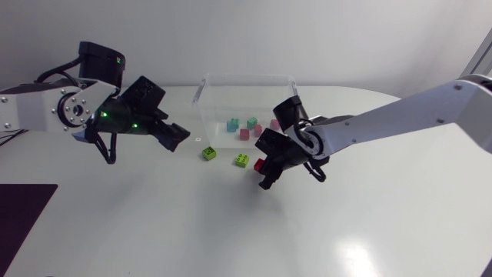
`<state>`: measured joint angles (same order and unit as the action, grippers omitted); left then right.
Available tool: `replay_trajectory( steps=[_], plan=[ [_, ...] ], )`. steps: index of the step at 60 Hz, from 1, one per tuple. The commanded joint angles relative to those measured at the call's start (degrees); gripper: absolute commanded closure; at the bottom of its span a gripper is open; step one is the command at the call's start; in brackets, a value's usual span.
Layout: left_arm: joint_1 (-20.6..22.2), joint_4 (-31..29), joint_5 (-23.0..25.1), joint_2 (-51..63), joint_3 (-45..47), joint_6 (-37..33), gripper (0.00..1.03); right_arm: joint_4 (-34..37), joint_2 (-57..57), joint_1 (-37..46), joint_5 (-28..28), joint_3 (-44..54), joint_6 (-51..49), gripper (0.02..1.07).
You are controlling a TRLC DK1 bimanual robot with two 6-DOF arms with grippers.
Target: Place the duplo bricks in the container
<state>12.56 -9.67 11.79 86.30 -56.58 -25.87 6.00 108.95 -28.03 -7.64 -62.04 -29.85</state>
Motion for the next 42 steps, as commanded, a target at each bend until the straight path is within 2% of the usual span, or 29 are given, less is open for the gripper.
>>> replay_trajectory(
  steps=[1,13,22,42],
  plan=[
    [-0.08,0.62,1.39,2.20,2.17,-2.26,0.05,0.77,-5.94,-0.36,-0.10,2.71,1.02,0.85],
    [-0.96,1.50,4.56,8.18,2.35,-4.72,0.05,3.93,-15.25,-1.15,-0.10,4.47,3.39,0.85],
    [-0.87,4.31,5.43,14.77,1.29,-4.98,0.05,7.71,-20.35,-1.15,-0.10,2.71,4.88,0.85],
    [0.45,7.03,7.63,23.21,-4.33,-4.45,0.05,12.19,-23.69,-1.32,-0.01,-3.17,7.43,0.85]
  ],
)
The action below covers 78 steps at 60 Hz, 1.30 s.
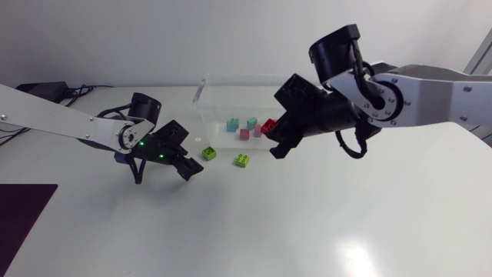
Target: Place the duplo bricks in the container
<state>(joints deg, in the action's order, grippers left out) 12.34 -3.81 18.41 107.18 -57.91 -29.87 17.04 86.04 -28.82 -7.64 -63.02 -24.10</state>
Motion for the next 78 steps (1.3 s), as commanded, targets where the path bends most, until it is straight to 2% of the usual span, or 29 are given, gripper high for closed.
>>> replay_trajectory(
  steps=[1,30,46,60,66,68,72,78],
  plan=[
    [0.76,1.35,1.10,2.60,-3.17,-0.37,0.05,1.16,-0.70,-0.62,-0.01,-2.45,1.86,0.85],
    [2.08,4.78,1.27,11.21,-9.24,1.74,0.05,0.19,2.99,0.78,0.34,-9.66,5.73,0.85],
    [1.99,6.54,1.27,13.59,-10.03,2.18,0.06,-2.97,8.09,2.98,0.61,-13.35,7.22,0.85],
    [2.16,8.82,1.27,14.99,-10.56,3.15,0.11,-4.82,12.13,5.09,0.61,-16.34,7.66,0.85],
    [2.34,8.91,1.27,15.52,-10.91,3.41,0.27,-5.88,13.98,6.05,0.52,-17.75,8.10,0.85],
    [2.34,8.91,1.27,15.61,-10.91,3.41,0.36,-6.14,14.68,6.32,0.52,-18.27,8.28,0.85],
    [2.25,9.26,1.36,15.96,-10.91,3.94,0.61,-6.58,16.18,6.76,0.61,-19.50,8.45,0.85],
    [2.08,9.26,1.45,15.70,-10.03,3.94,0.64,-7.19,18.29,7.20,0.61,-21.17,8.63,0.85]
  ],
)
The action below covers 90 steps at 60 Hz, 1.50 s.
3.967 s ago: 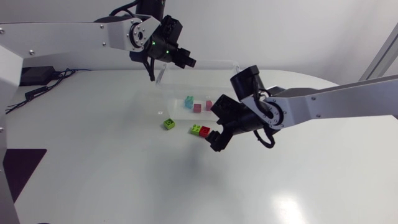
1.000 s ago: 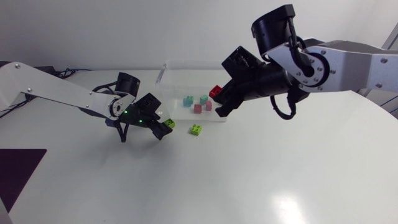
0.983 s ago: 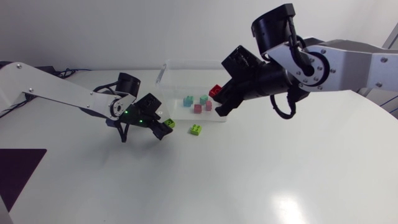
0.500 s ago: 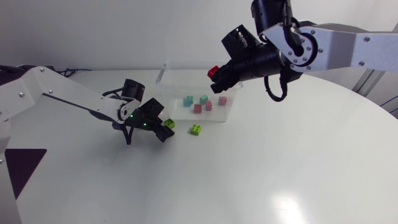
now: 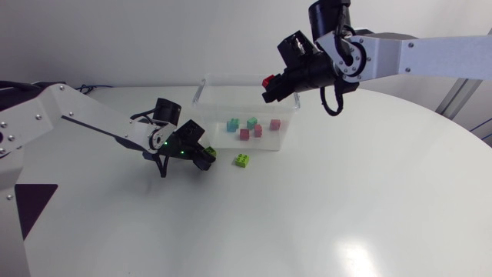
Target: Place the duplo bricks in the container
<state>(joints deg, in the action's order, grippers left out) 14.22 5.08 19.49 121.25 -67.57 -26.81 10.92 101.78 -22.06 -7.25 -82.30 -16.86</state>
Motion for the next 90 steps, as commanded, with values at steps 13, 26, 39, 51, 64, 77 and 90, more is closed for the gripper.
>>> replay_trajectory(
  steps=[13,26,39,51,64,77,90],
  plan=[
    [-1.21,1.25,0.47,-5.59,6.66,-0.35,0.67,-0.99,8.35,1.23,0.74,-7.26,2.10,0.72],
    [-4.20,-2.18,2.66,-19.03,12.73,-1.14,0.67,0.51,12.04,1.59,1.53,-10.86,2.89,0.28],
    [-4.90,-8.42,4.25,-30.99,10.88,0.09,0.66,3.06,12.92,1.06,2.41,-12.53,3.06,0.11],
    [-2.53,-10.36,4.33,-33.62,3.85,3.16,0.66,3.41,5.54,1.06,2.41,-7.87,3.42,0.11],
    [0.64,-10.36,4.16,-28.70,-4.15,4.66,0.66,3.58,-3.34,1.41,1.97,1.27,2.89,0.11],
    [2.57,-9.83,1.87,-18.77,-13.55,5.80,0.65,3.23,-11.51,0.62,1.53,13.40,2.54,0.11],
    [3.01,-8.95,-0.15,-9.19,-21.99,7.12,0.64,2.35,-17.31,-0.87,1.44,24.65,2.10,0.11]
  ],
)
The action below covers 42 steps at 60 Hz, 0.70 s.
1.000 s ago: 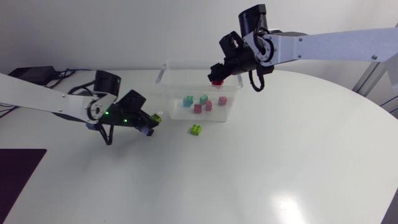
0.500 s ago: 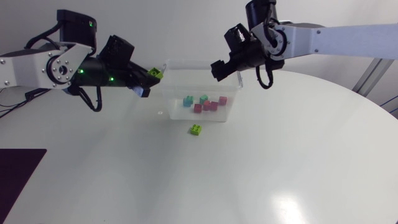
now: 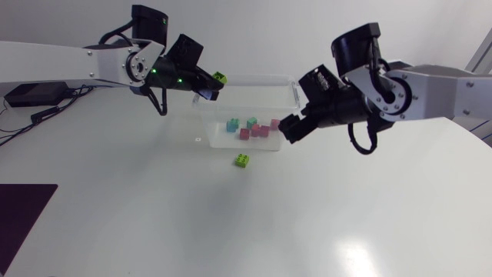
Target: Place the duplo bricks in the container
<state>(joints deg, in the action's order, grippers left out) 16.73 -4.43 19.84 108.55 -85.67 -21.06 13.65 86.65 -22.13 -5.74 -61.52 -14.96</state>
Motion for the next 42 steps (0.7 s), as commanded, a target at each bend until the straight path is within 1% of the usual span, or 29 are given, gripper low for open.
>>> replay_trajectory(
  steps=[1,6,7,8,9,11,12,13,14,15,16,19,25,37,38,42],
  plan=[
    [0.58,0.56,-0.68,4.21,-4.51,1.46,0.64,-0.55,-2.54,-0.99,-0.06,4.56,0.20,0.11],
    [0.93,0.56,-1.82,6.76,-6.88,1.72,0.63,-0.99,-3.77,-1.07,-0.06,7.46,0.11,0.11],
    [1.02,0.56,-2.08,7.38,-7.50,1.81,0.61,-1.08,-4.03,-1.07,-0.15,7.99,0.11,0.11],
    [1.02,0.56,-2.17,7.81,-8.02,1.99,0.57,-1.08,-4.21,-1.07,-0.06,8.52,0.11,0.11],
    [1.02,0.47,-2.34,8.34,-8.46,2.07,0.51,-1.26,-4.56,-1.07,-0.15,9.05,0.11,0.11],
    [1.11,0.30,-2.52,8.78,-8.99,2.25,0.34,-1.43,-5.09,-1.07,-0.15,10.01,0.11,0.11],
    [1.20,0.30,-2.52,8.87,-8.99,2.34,0.27,-1.43,-5.27,-1.07,-0.15,10.19,0.11,0.11],
    [1.29,0.30,-2.61,8.87,-8.99,2.43,0.22,-1.43,-5.62,-1.07,-0.15,10.54,0.11,0.11],
    [1.29,0.30,-2.70,8.78,-8.90,2.69,0.14,-1.61,-5.88,-1.16,-0.15,11.07,0.11,0.11],
    [1.29,0.30,-2.70,8.69,-8.73,2.78,0.09,-1.70,-6.14,-1.07,-0.15,11.51,0.11,0.11],
    [1.37,0.38,-2.70,8.61,-8.55,2.87,0.07,-1.70,-6.32,-1.07,-0.15,11.68,0.11,0.11],
    [1.29,0.47,-2.78,7.73,-7.58,3.31,0.05,-1.96,-6.93,-1.16,-0.15,12.74,0.11,0.11],
    [1.29,2.84,-2.87,3.68,-2.49,4.27,0.05,-2.31,-7.73,-1.16,-0.15,14.06,0.11,0.11],
    [1.90,11.02,-4.89,-6.16,12.10,6.82,0.05,-2.49,-8.60,-1.07,-0.15,14.93,-0.07,0.11],
    [1.99,11.90,-5.07,-7.57,14.39,7.08,0.05,-2.49,-8.69,-1.07,-0.15,14.93,-0.07,0.11],
    [2.34,13.39,-5.68,-9.94,18.61,7.44,0.05,-2.49,-8.78,-1.07,-0.15,14.93,-0.07,0.11]
  ],
)
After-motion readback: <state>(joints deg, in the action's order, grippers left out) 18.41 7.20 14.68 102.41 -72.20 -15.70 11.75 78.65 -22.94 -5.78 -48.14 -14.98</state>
